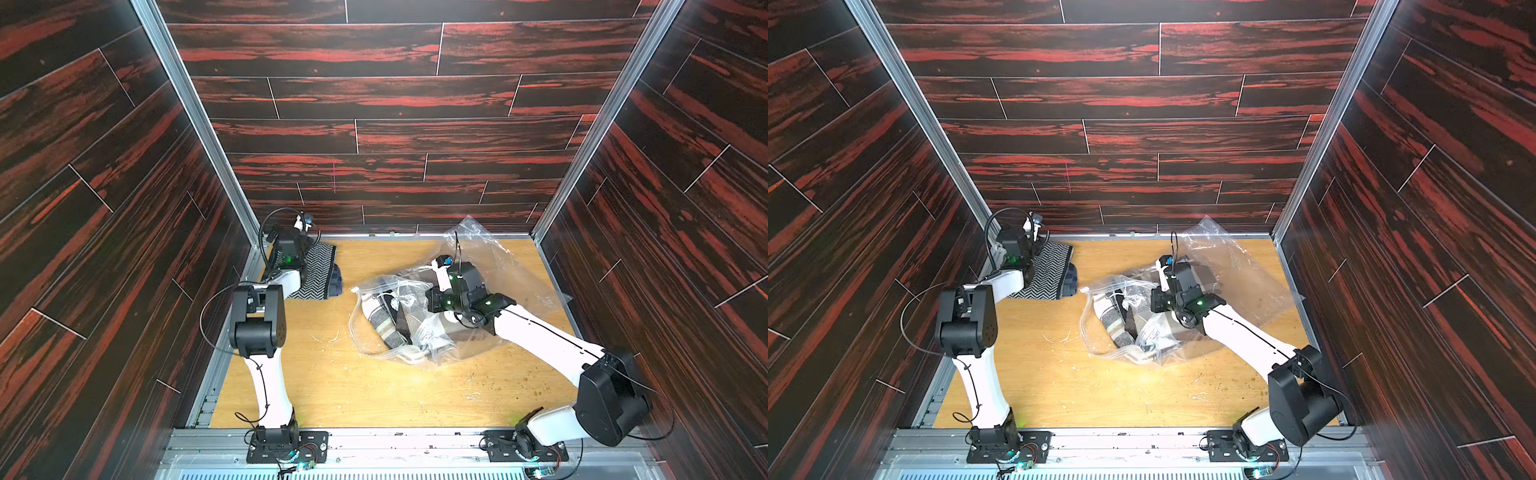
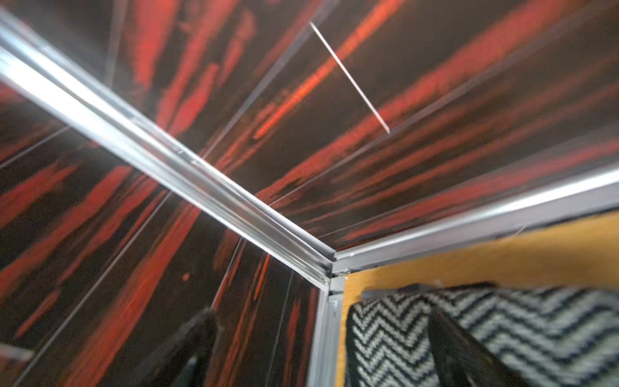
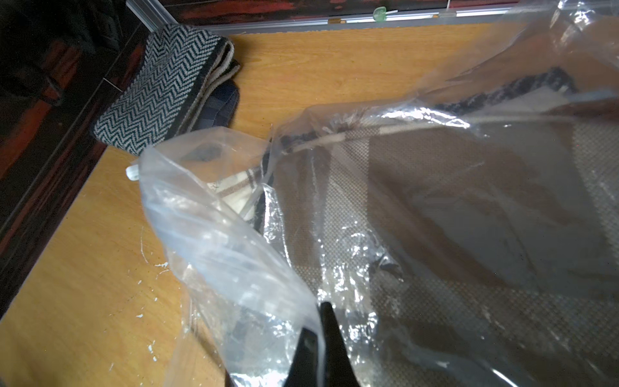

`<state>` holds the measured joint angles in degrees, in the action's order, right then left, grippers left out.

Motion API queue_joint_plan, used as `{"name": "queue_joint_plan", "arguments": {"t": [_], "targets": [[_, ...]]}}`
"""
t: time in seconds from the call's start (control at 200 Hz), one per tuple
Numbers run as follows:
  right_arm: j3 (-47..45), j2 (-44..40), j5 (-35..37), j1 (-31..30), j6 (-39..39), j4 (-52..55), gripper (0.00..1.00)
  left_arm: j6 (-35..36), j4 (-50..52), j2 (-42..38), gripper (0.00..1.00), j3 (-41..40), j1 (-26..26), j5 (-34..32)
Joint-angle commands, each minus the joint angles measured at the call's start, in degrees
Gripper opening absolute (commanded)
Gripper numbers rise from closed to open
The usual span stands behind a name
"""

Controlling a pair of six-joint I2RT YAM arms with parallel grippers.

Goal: Take the scarf out of the vacuum bag
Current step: Place the scarf at the corner of the board, then take out the scarf from the vacuum bag.

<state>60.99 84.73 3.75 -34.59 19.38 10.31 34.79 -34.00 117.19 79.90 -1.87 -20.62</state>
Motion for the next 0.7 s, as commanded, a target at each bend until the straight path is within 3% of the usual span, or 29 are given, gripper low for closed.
{"name": "queue_joint_plan", "arguments": {"t": [0.0,0.13,0.371,0.501,0.696], "targets": [[2.9,1.6,-1.0,0.0,-0.6,1.8,0.00,-14.6,7.3,-7.5,1.00,-0.3,0.3,-3.8],[3.8,2.2,0.6,-0.2,-1.2,1.4,0.00,-26.0,23.7,-11.2,1.00,4.2,0.4,-2.6],[5.0,3.7,2.2,-0.9,-0.8,0.7,0.00,-38.2,40.3,-20.6,1.00,3.9,0.3,-6.5],[5.8,4.1,3.0,-1.8,-0.5,0.9,0.00,-44.1,45.2,-27.4,0.99,0.1,0.1,-0.8],[7.7,4.4,3.8,-3.7,-0.7,2.3,0.00,-54.6,46.2,-40.4,0.99,-12.4,0.2,10.8]]}}
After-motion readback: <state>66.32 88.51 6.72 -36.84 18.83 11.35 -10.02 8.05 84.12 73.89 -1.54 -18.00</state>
